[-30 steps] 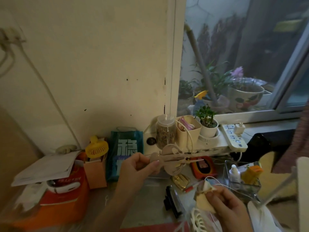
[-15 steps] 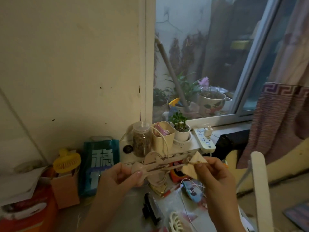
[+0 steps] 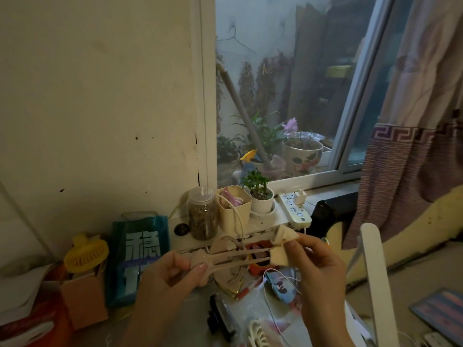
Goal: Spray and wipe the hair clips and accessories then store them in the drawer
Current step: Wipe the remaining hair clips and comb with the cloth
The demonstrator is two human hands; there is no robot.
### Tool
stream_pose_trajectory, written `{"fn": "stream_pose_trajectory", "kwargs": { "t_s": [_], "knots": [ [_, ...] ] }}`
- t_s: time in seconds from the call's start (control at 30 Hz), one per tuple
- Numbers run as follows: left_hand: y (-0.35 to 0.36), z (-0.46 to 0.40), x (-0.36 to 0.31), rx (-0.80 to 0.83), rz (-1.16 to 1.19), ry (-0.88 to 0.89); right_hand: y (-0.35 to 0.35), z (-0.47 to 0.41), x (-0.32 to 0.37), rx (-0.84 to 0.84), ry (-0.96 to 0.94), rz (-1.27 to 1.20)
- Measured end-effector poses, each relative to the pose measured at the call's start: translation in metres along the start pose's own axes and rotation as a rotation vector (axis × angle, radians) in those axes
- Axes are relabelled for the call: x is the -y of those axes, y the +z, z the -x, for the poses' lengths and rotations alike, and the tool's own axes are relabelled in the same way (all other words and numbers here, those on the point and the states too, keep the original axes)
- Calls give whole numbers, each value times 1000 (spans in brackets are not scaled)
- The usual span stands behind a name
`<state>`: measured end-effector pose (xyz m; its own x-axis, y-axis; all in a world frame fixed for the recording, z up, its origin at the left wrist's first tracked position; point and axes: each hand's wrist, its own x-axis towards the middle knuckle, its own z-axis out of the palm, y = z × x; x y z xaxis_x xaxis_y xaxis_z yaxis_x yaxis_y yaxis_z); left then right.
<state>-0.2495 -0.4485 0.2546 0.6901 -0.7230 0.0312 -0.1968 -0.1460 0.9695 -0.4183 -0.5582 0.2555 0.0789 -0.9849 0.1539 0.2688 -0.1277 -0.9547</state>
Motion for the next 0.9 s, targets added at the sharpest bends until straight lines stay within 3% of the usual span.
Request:
{"fn": "stream_pose_trajectory", "kwargs": {
  "t_s": [0.4, 0.9],
  "knots": [
    [0, -1, 2, -10, 0, -14, 4, 10, 0, 221, 142, 46],
    [-7, 4, -3, 311, 206, -90, -3, 7, 6, 267, 181, 47]
  ]
}}
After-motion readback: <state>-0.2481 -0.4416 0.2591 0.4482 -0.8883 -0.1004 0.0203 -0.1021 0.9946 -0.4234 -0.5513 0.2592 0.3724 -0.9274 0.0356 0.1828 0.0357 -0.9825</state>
